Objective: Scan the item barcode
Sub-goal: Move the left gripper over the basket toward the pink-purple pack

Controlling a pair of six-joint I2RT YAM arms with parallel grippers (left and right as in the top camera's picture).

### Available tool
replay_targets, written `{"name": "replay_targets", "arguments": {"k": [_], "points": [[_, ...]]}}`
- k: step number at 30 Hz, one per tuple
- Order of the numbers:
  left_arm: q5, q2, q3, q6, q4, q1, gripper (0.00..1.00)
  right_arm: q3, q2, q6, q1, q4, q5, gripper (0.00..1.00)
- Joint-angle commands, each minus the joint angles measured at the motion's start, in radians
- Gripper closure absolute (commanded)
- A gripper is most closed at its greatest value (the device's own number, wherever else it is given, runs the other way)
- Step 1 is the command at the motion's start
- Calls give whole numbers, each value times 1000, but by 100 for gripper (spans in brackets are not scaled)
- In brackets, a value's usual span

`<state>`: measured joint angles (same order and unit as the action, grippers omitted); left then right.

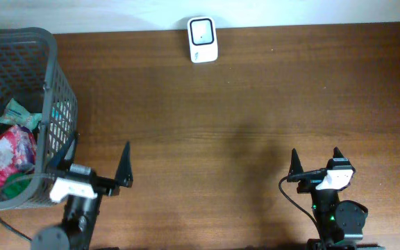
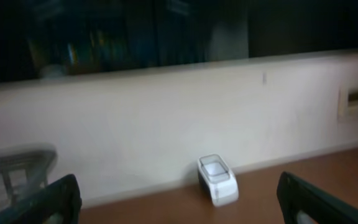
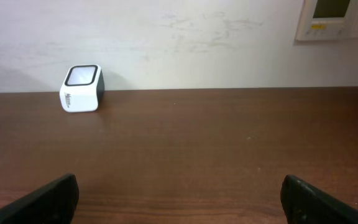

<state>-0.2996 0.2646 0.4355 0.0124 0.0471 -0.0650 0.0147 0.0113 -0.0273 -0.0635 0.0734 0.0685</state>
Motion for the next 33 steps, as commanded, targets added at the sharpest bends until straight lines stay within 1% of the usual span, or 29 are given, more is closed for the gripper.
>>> {"name": "replay_targets", "arguments": {"k": [1,4,7,9,10,13,15,16,17,19,23,26,32,33], "points": [[2,171,181,16,-120,-2,1,-9,-6,-11,4,1,-9,1],[-100,231,223,16,-102,-2,1,-9,-6,-11,5,1,-9,1],[-76,232,227,15,-79,-2,1,-9,-6,-11,4,1,-9,1],[-19,253,278,15,-136,-2,1,-9,-6,-11,4,1,-9,1],[6,281,338,16,-203,-2,1,-9,-6,-11,5,1,-9,1],[13,381,503,19,-360,-2,1,-9,-6,-11,5,1,-9,1],[29,485,644,20,-509,-2,1,-9,-6,-11,5,1,-9,1],[64,547,722,20,-601,-2,1,-9,-6,-11,4,1,-9,1],[89,608,798,40,-688,-2,1,-9,-6,-11,5,1,-9,1],[91,718,934,72,-837,-2,1,-9,-6,-11,5,1,-9,1],[90,892,1135,72,-1020,-2,1,-9,-6,-11,5,1,-9,1],[80,952,1193,72,-1057,-2,1,-9,-6,-11,5,1,-9,1],[81,960,1192,70,-1048,-2,1,-9,-6,-11,5,1,-9,1],[104,960,1194,28,-1048,-2,1,-9,-6,-11,5,1,-9,1]]}}
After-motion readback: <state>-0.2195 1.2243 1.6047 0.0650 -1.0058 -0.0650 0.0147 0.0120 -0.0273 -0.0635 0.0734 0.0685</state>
